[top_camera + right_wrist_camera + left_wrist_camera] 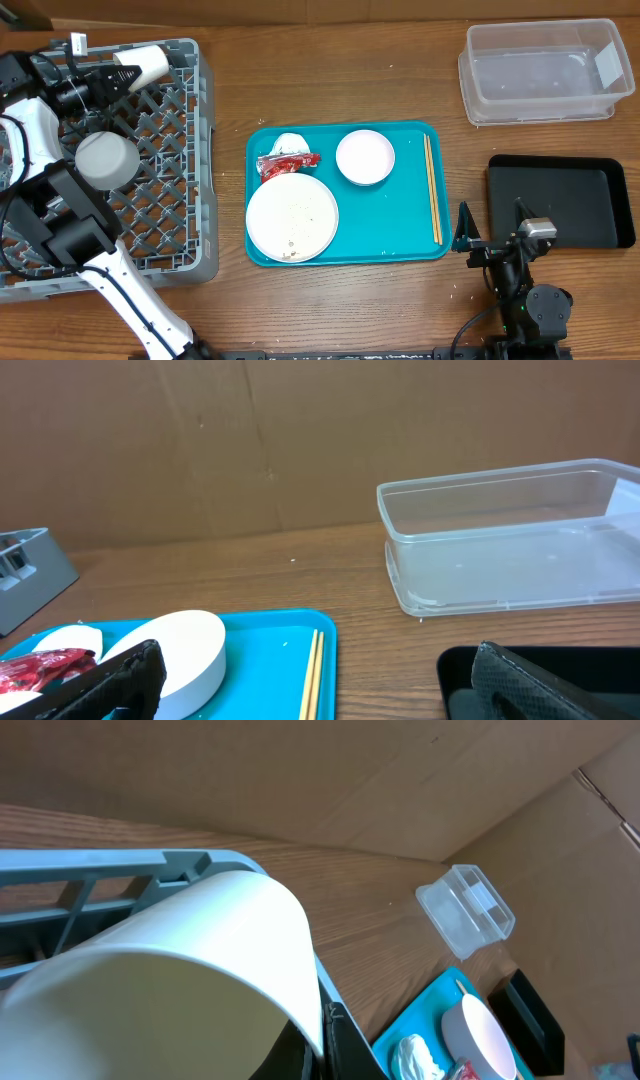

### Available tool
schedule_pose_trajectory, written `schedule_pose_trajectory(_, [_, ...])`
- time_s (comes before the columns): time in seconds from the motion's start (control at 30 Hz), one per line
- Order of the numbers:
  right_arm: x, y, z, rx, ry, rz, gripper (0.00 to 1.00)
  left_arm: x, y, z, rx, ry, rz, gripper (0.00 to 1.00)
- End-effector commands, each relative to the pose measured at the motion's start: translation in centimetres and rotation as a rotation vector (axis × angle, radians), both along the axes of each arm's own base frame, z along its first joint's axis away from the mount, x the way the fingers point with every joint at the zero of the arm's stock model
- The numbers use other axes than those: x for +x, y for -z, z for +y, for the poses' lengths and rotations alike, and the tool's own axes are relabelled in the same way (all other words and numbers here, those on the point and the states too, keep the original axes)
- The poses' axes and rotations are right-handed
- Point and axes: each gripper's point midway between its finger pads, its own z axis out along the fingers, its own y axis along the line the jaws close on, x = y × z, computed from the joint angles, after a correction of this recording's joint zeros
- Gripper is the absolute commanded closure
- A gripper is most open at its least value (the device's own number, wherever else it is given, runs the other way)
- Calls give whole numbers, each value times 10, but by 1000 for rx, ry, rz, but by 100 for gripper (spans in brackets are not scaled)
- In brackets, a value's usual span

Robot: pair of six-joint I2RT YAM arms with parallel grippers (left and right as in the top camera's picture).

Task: Sort waste into correct bins and load items into the dishwasher
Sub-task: 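Place the white cup upside down in the rack and release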

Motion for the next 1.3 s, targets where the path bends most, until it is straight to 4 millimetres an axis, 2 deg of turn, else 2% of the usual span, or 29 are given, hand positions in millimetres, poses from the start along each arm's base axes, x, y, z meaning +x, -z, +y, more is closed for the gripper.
schedule_pose_trajectory(0.0, [0,2,-1,4,3,-2,1,-2,23,12,-20,-20,34,96])
schedule_pose_trajectory(0.1, [0,2,-1,4,3,-2,0,-5,32,20,-44,-42,71,96])
schedule_pose_trajectory(0.2, [0,2,-1,4,3,-2,0,-7,39,31,-46,-84,122,91])
schedule_pose_trajectory(0.3, [0,2,-1,4,3,-2,0,-8,48,44,-30,-141,185,78])
schedule_pose_trajectory(0.37, [0,2,-1,4,3,-2,0,-10,55,51,-15,-175,226,77])
schedule_pose_trajectory(0.4, [0,2,-1,4,3,-2,0,-12,58,54,-11,-185,244,73])
schedule_pose_trajectory(0.63, [0,2,-1,4,3,-2,0,-23,59,65,-54,-220,300,73])
schedule_pose_trajectory(0.7, [0,2,-1,4,3,-2,0,-26,57,73,-77,-247,324,64])
schedule_pose_trajectory(0.8, [0,2,-1,4,3,-2,0,-34,56,89,-101,-304,378,62])
schedule_pose_trajectory(0.83, [0,2,-1,4,3,-2,0,-39,57,96,-93,-328,402,59])
schedule_pose_trajectory(0.9, [0,2,-1,4,3,-2,0,-48,58,110,-53,-382,459,47])
schedule_pose_trajectory(1.03, [0,2,-1,4,3,-2,0,-80,65,148,160,-549,648,38])
schedule_pose_trajectory(1.13, [0,2,-1,4,3,-2,0,-98,51,168,308,-643,719,36])
schedule_pose_trajectory(1.27, [0,2,-1,4,3,-2,0,-97,8,173,295,-731,679,47])
